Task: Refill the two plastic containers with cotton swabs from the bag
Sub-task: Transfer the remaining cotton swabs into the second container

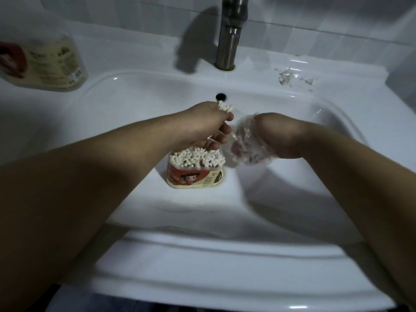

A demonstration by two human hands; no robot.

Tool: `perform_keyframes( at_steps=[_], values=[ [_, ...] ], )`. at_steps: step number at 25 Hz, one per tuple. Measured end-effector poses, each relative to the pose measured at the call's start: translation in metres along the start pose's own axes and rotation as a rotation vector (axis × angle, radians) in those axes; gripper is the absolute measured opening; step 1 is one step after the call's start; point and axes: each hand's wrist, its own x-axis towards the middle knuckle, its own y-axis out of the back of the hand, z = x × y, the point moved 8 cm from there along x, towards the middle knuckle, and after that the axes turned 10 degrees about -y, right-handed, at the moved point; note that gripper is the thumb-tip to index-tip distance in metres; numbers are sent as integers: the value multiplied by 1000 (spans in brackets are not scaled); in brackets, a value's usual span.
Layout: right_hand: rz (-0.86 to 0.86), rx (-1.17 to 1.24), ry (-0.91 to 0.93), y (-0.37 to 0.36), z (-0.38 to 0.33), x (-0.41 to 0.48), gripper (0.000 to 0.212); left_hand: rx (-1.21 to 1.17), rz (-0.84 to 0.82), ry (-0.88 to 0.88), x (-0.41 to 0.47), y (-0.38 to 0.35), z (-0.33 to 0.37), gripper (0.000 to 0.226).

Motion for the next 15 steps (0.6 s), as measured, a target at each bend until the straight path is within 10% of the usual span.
perform_keyframes(
  at_steps=[9, 15],
  values=[
    [32, -9, 176, 2, -11, 1, 21, -120, 36, 2, -1, 0, 2, 13],
    [515, -305, 242, 38, -31, -20, 29, -213, 115, 13, -3, 6, 4, 13]
  ],
)
